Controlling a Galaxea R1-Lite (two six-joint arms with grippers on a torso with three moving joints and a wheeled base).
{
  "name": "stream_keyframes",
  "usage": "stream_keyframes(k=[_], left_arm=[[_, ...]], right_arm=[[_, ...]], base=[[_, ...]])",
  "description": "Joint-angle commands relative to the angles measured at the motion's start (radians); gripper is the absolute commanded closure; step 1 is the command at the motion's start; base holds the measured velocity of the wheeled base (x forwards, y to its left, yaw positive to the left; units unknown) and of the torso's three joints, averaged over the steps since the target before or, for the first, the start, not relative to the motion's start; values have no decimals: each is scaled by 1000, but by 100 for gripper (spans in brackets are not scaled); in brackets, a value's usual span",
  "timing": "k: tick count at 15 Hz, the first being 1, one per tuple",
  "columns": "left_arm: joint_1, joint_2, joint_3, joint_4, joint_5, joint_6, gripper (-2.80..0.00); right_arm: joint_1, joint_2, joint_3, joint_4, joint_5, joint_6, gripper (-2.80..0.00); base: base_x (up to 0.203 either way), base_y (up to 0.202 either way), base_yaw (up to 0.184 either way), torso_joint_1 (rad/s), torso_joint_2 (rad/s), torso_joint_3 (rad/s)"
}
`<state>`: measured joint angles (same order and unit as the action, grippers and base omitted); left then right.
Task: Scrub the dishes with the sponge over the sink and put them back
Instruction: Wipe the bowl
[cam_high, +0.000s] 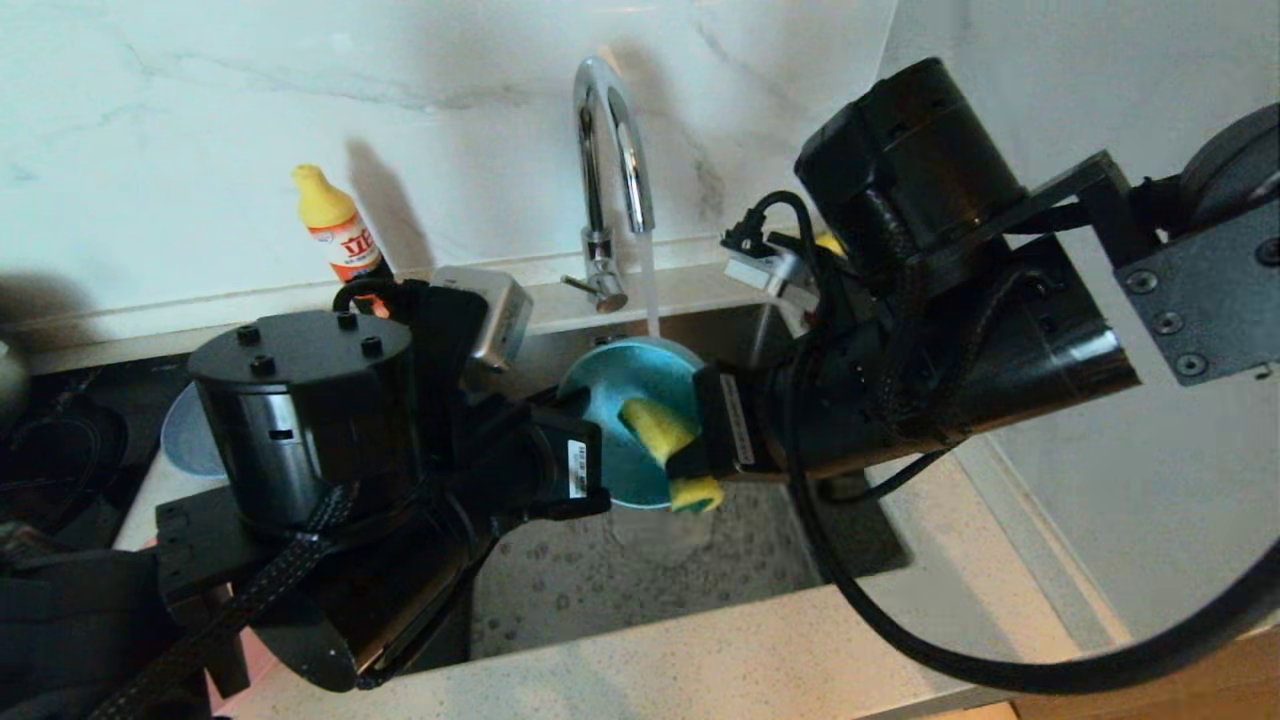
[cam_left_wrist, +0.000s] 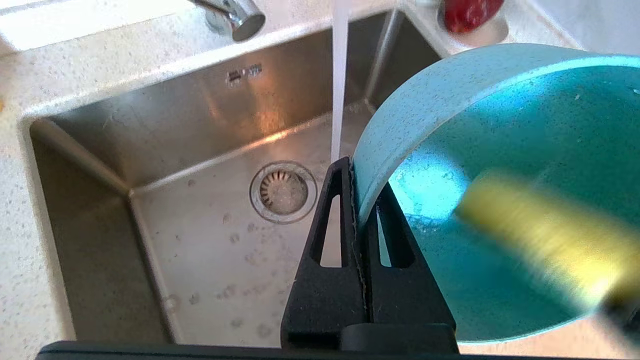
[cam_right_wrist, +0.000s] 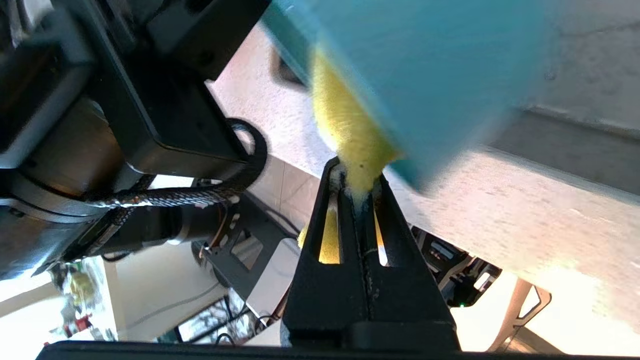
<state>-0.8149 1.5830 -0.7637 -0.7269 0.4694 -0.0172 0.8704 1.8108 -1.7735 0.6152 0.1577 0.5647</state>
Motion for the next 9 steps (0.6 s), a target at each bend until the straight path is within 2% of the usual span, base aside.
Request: stream_keyframes(k=[1,4,9], left_arm=[[2,18,-4,-34,5,2,0],[11,38,-5,-80,14,8,0],[11,35,-5,-82,27,8,0]], right_arm=[[21,42,-26,5,3,3,0],[38,64,-38,8,3,4,0],[46,63,-44,8,3,7,0]], base=[[0,0,0,0,0,0],[0,0,0,0,0,0],[0,0,0,0,0,0]])
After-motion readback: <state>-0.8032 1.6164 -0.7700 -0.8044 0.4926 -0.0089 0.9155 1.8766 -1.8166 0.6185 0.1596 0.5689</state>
